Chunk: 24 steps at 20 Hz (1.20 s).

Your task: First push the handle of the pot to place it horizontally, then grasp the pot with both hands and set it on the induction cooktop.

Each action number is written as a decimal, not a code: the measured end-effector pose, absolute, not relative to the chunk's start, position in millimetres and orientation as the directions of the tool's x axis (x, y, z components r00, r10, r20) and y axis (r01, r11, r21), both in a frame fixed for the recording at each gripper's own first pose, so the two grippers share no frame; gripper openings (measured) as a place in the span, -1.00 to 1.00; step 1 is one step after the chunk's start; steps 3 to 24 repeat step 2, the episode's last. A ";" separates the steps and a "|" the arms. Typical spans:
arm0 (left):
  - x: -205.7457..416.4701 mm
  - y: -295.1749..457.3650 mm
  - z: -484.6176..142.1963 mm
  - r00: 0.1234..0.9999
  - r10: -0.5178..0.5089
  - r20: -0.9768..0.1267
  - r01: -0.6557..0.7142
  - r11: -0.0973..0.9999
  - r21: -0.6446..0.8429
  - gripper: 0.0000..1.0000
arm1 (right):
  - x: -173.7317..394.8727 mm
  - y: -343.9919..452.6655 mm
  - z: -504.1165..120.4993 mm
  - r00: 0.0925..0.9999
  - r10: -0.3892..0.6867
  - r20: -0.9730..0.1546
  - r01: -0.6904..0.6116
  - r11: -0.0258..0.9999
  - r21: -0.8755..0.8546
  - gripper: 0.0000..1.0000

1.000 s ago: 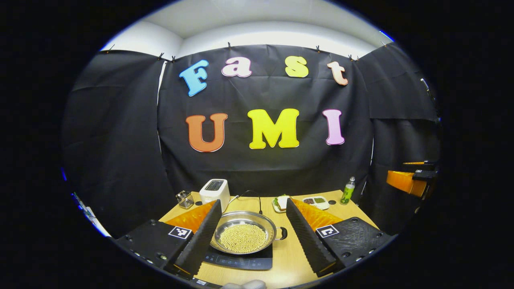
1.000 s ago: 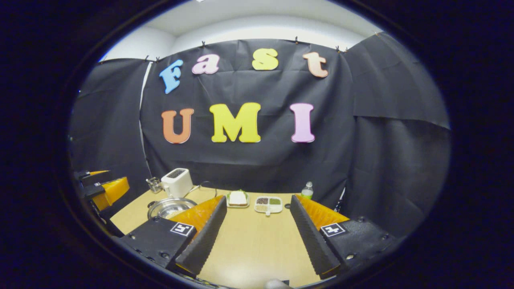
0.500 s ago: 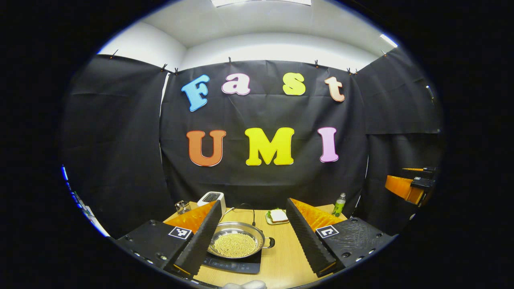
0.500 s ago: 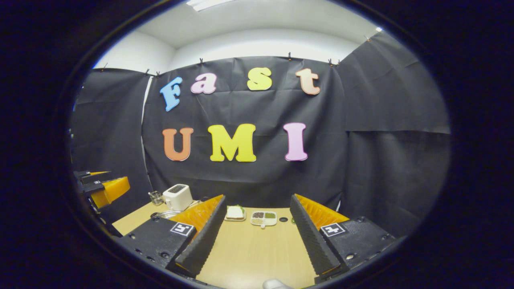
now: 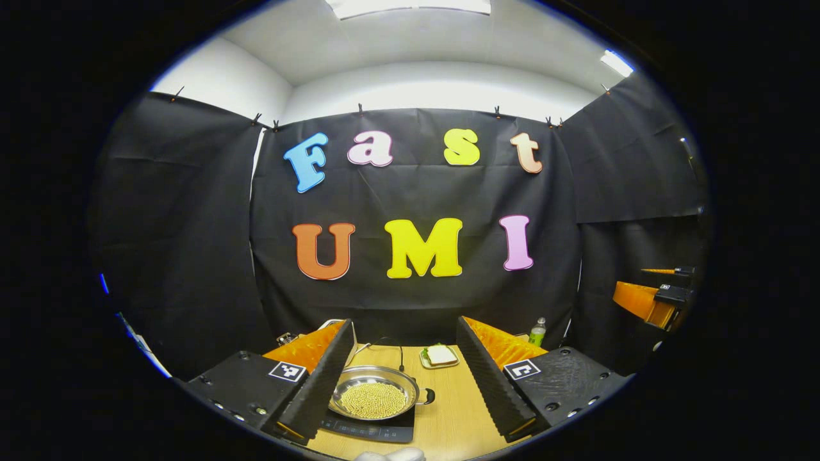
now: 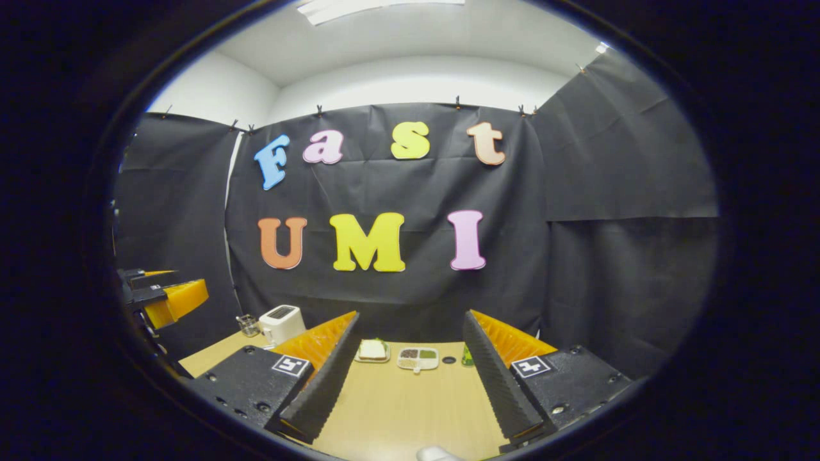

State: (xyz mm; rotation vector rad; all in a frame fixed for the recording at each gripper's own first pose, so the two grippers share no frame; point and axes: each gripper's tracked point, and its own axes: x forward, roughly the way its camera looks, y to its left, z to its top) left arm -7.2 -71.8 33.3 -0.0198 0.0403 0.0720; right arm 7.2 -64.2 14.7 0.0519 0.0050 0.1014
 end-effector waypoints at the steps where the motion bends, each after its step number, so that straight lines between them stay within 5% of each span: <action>1: -8.4 -72.0 34.4 0.997 0.070 -0.041 -0.071 0.997 -0.020 0.92 | 6.6 -64.3 16.1 0.995 0.100 -0.003 -0.100 0.994 0.053 0.99; 24: -9.8 -71.6 35.5 0.997 0.071 -0.039 -0.071 0.997 -0.022 0.92 | 6.2 -64.9 18.4 0.995 0.100 0.004 -0.100 0.994 0.052 0.99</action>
